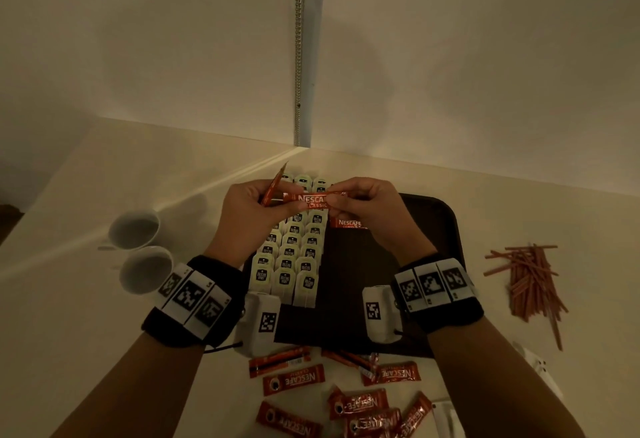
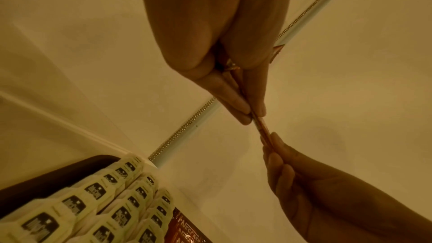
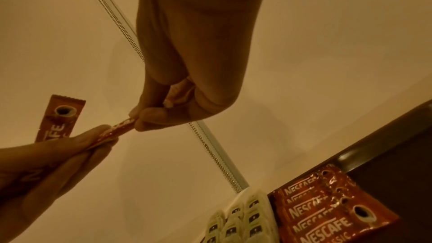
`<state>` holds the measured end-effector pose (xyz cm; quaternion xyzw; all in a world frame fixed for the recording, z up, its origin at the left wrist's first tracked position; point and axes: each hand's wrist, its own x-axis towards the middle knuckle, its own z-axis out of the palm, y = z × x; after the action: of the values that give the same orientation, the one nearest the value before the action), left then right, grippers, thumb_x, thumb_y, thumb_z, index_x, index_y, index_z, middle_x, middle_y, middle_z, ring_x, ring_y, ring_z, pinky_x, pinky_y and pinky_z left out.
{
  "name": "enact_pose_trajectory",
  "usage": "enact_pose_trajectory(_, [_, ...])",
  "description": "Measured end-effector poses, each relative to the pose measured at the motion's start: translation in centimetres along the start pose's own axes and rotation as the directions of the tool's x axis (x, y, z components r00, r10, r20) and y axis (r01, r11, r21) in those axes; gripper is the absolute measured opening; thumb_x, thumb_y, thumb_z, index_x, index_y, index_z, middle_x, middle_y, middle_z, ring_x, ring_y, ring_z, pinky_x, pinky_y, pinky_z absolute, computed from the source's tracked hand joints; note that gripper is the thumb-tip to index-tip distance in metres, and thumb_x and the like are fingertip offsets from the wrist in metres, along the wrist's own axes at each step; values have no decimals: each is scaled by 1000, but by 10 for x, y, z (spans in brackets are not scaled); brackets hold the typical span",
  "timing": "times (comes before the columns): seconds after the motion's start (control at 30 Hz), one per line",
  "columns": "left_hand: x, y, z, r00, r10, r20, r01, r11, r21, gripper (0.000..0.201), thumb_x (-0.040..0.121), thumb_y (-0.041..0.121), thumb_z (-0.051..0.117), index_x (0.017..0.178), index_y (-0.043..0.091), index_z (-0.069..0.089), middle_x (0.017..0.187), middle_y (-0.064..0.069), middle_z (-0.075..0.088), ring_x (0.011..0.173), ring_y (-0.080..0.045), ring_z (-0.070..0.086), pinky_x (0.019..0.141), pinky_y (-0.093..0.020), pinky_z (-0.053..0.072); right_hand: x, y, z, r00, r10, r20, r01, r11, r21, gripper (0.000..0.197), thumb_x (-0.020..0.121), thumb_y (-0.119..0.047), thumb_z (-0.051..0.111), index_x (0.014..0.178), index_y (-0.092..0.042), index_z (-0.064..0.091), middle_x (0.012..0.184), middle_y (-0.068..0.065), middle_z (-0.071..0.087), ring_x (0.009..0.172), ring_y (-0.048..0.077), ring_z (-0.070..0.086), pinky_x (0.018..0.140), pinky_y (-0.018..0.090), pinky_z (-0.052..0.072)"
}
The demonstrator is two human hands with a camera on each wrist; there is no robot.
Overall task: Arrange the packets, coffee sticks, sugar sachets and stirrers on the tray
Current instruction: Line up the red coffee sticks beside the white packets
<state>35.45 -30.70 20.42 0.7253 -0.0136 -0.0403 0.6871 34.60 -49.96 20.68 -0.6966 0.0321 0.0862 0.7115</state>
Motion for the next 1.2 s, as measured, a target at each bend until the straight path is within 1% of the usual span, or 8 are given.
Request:
enact_pose_trajectory(0.2, [4, -6, -5, 1000, -14, 16, 15, 1000, -16, 20, 71, -2, 77, 88, 7, 73, 89, -7, 73, 82, -17, 70, 78, -24, 56, -1, -1, -12, 998, -2, 65, 8, 996, -90, 20, 88, -1, 57, 96, -15, 68, 95, 3, 69, 76, 9, 68, 71, 17, 56])
enact_pose_trajectory(0.37, [-1, -10, -3, 995, -96, 12, 97, 990, -102, 14, 82, 8, 68, 96, 12, 70, 82, 3, 73, 76, -13, 70, 69, -22, 56, 2, 4, -31, 1000, -21, 8, 22, 952, -305, 18, 90, -6, 56, 97, -19, 67, 102, 2, 66, 87, 12, 66, 75, 21, 56])
enact_pose_trajectory(0.47, [-1, -15, -10, 980, -198, -22, 197, 980, -36, 18, 96, 24, 53, 92, 15, 68, 53, 3, 48, 42, -7, 45, 42, -17, 37, 7, 24, -57, 983, -67, -172, -24, 877, -479, 12, 88, -10, 60, 95, -18, 64, 98, -1, 66, 86, 5, 62, 69, 16, 51])
enact_pose_trajectory(0.53, [1, -17, -13, 964, -267, -13, 267, 964, -11, 21, 98, 26, 48, 89, 15, 62, 52, 7, 33, 39, -4, 27, 38, -16, 24, 8, 48, -72, 967, -30, -252, -109, 845, -523, 10, 87, -8, 61, 94, -14, 65, 98, 0, 66, 84, 3, 59, 73, 16, 47])
enact_pose_trajectory(0.67, [2, -22, -15, 907, -418, 56, 421, 905, -59, 29, 97, 34, 33, 75, 20, 44, 54, 6, 34, 41, -9, 23, 41, -20, 18, 7, 92, -83, 955, 96, -281, -249, 775, -580, 14, 85, -5, 63, 91, -17, 66, 95, -5, 65, 89, 4, 57, 85, 21, 45])
enact_pose_trajectory(0.8, [1, -31, -17, 899, -435, 53, 437, 899, -31, 29, 97, 24, 29, 80, 17, 50, 58, 3, 39, 45, -10, 27, 39, -19, 21, 9, 116, -80, 933, 188, -308, -337, 758, -559, 15, 87, -8, 61, 92, -22, 63, 101, -7, 61, 98, 8, 56, 90, 26, 46])
enact_pose_trajectory(0.97, [2, -33, -19, 898, -438, 39, 438, 899, 14, 27, 96, 13, 26, 87, 15, 52, 62, 2, 42, 48, -9, 31, 40, -21, 25, 18, 128, -77, 906, 174, -386, -363, 788, -498, 15, 86, -10, 63, 93, -23, 61, 104, -3, 62, 95, 9, 58, 82, 23, 46])
enact_pose_trajectory(1.2, [2, -31, -20, 904, -426, 45, 421, 903, 81, 29, 94, 6, 29, 99, 10, 58, 66, -5, 41, 56, -12, 37, 41, -19, 28, 29, 127, -72, 874, 157, -459, -398, 773, -494, 13, 86, -11, 63, 96, -20, 62, 108, 0, 63, 100, 11, 57, 94, 30, 47])
